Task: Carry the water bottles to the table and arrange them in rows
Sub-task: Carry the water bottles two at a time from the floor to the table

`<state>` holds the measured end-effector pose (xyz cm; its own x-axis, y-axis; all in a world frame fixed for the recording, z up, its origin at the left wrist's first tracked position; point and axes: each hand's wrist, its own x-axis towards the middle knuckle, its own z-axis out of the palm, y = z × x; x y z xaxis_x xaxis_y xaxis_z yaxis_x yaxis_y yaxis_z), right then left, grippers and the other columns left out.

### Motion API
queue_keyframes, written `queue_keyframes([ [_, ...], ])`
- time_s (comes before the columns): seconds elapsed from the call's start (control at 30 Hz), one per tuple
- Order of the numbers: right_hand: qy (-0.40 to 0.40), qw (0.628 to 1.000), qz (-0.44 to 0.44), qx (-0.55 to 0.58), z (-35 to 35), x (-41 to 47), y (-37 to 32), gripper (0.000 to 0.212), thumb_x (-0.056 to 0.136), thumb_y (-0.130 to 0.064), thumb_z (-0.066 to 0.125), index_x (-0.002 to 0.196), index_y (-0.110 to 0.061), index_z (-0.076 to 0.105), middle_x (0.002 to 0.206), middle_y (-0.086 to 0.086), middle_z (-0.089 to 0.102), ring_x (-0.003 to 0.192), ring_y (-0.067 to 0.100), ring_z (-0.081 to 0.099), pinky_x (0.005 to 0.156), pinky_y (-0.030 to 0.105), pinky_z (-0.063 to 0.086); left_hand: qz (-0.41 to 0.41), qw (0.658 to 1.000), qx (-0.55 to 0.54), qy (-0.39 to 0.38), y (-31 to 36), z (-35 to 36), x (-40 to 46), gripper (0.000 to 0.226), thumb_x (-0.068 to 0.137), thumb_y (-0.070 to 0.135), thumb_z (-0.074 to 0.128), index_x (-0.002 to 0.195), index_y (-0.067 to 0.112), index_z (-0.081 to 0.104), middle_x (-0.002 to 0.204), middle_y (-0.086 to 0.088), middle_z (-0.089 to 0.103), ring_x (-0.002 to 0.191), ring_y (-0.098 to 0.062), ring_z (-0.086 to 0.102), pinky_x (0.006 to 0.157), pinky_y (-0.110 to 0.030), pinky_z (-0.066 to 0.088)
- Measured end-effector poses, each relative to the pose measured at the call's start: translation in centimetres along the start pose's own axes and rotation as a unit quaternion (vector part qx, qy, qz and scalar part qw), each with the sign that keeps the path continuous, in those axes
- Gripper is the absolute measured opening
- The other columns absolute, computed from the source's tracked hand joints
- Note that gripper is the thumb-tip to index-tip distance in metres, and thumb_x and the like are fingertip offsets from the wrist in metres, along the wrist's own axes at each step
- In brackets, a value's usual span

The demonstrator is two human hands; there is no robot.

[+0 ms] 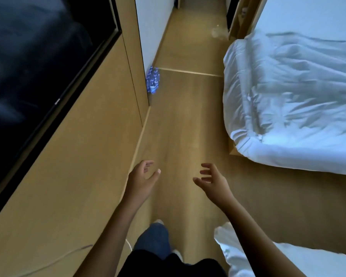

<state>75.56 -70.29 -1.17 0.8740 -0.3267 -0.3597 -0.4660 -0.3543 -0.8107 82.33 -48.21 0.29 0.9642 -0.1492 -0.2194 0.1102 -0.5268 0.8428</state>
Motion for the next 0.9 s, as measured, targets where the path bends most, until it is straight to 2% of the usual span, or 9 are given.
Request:
queue_keyframes([
  [0.13,0.001,1.000,0.002,0.000,-0.7,9.7,-2.9,0.055,0.089,-0.030,0.073,0.136,-0.023,0.046,0.120,-0.004,0.056,0.109,0.017,0.061,0.089,0.033,0.055,0.001,1.000,-0.005,-0.010,1.5,1.0,10.0,0.030,0.093,0.027,0.065,0.121,0.024,0.056,0.127,0.006,0.057,0.112,-0.007,0.051,0.089,-0.023,0.038],
  [0.47,0.011,1.000,0.014,0.006,-3.5,32.8,-11.8,0.055,0.089,-0.030,0.072,0.137,-0.024,0.044,0.121,-0.004,0.057,0.108,0.015,0.060,0.080,0.021,0.049,0.000,1.000,0.008,-0.025,8.6,0.9,35.2,0.029,0.092,0.029,0.065,0.120,0.027,0.056,0.128,0.007,0.056,0.120,-0.011,0.052,0.088,-0.024,0.040],
  [0.67,0.003,0.999,0.034,0.019,-6.7,44.9,-14.0,0.056,0.089,-0.029,0.072,0.137,-0.024,0.044,0.119,-0.006,0.056,0.108,0.016,0.061,0.082,0.025,0.051,-0.001,1.000,-0.002,-0.023,12.4,3.0,47.5,0.024,0.091,0.028,0.066,0.111,0.033,0.054,0.125,0.007,0.058,0.115,-0.009,0.052,0.089,-0.023,0.041],
  [0.9,-0.015,1.000,0.019,0.006,-13.0,62.0,-16.7,0.056,0.089,-0.029,0.073,0.136,-0.024,0.045,0.121,-0.004,0.057,0.106,0.016,0.062,0.072,0.017,0.049,-0.022,1.000,-0.012,0.005,18.2,7.9,63.3,0.031,0.092,0.027,0.066,0.121,0.021,0.058,0.126,0.005,0.058,0.115,-0.009,0.052,0.088,-0.023,0.040],
])
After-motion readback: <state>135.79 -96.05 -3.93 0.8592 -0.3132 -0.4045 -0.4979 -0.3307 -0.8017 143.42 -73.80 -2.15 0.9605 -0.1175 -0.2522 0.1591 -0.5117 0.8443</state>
